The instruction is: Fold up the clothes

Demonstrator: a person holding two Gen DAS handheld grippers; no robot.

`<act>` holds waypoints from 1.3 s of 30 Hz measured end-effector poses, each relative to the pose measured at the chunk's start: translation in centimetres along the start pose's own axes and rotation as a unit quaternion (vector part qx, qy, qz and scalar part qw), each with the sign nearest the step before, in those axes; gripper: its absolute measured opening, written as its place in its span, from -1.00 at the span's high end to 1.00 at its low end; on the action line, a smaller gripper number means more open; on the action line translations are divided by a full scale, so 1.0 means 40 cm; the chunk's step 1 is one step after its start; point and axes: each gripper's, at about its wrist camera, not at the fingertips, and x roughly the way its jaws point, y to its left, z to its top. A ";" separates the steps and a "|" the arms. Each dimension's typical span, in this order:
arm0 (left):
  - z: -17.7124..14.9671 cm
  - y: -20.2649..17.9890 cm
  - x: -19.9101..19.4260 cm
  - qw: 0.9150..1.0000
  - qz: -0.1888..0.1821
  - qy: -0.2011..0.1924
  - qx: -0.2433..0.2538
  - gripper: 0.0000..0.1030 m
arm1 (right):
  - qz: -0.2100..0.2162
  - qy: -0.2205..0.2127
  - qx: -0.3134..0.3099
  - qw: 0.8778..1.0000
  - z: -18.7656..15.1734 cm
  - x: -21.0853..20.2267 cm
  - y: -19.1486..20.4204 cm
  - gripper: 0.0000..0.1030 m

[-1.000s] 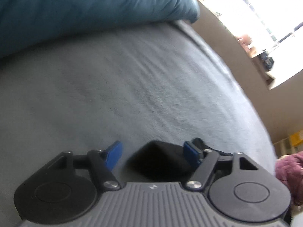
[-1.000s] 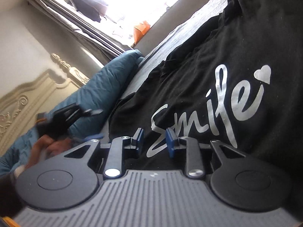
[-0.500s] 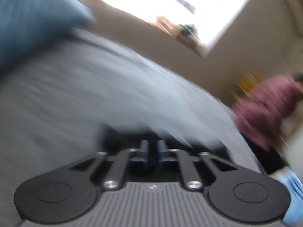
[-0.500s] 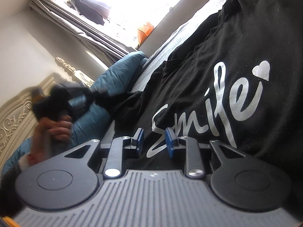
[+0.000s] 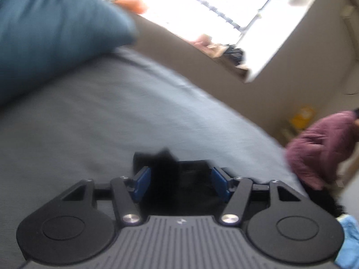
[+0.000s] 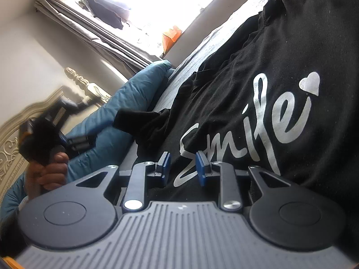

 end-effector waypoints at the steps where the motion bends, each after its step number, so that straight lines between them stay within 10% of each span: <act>1: -0.001 0.019 0.012 1.000 0.017 0.006 -0.005 -0.24 | 0.000 0.000 0.000 1.000 0.000 0.000 0.000 0.55; 7: -0.013 0.067 0.112 0.996 0.069 0.031 -0.040 -0.13 | -0.001 -0.001 -0.002 1.000 -0.002 0.000 0.001 0.55; 12: -0.001 0.048 0.179 0.987 0.155 0.040 -0.030 0.94 | -0.003 -0.002 -0.003 1.000 -0.004 0.000 0.002 0.55; 15: 0.011 -0.008 0.148 0.986 0.165 0.002 -0.024 0.94 | -0.003 -0.002 -0.004 1.000 -0.005 0.000 0.002 0.55; 18: 0.011 -0.123 0.092 0.996 0.084 -0.034 0.023 0.94 | -0.002 -0.002 -0.004 1.000 -0.005 0.001 0.001 0.54; 23: -0.046 -0.281 0.120 0.985 -0.099 0.086 0.115 0.52 | -0.001 -0.002 -0.003 1.000 -0.007 0.002 -0.001 0.54; 31: -0.114 -0.237 0.066 0.967 -0.157 0.126 0.157 0.12 | -0.001 -0.003 -0.003 1.000 -0.007 -0.001 0.001 0.54; 35: -0.118 -0.234 -0.016 0.967 -0.089 0.087 0.222 0.09 | -0.002 -0.003 -0.003 1.000 -0.007 -0.003 0.002 0.54; 39: -0.135 -0.251 -0.008 0.941 -0.023 0.074 0.331 0.00 | -0.002 -0.003 -0.004 1.000 -0.007 -0.003 0.002 0.54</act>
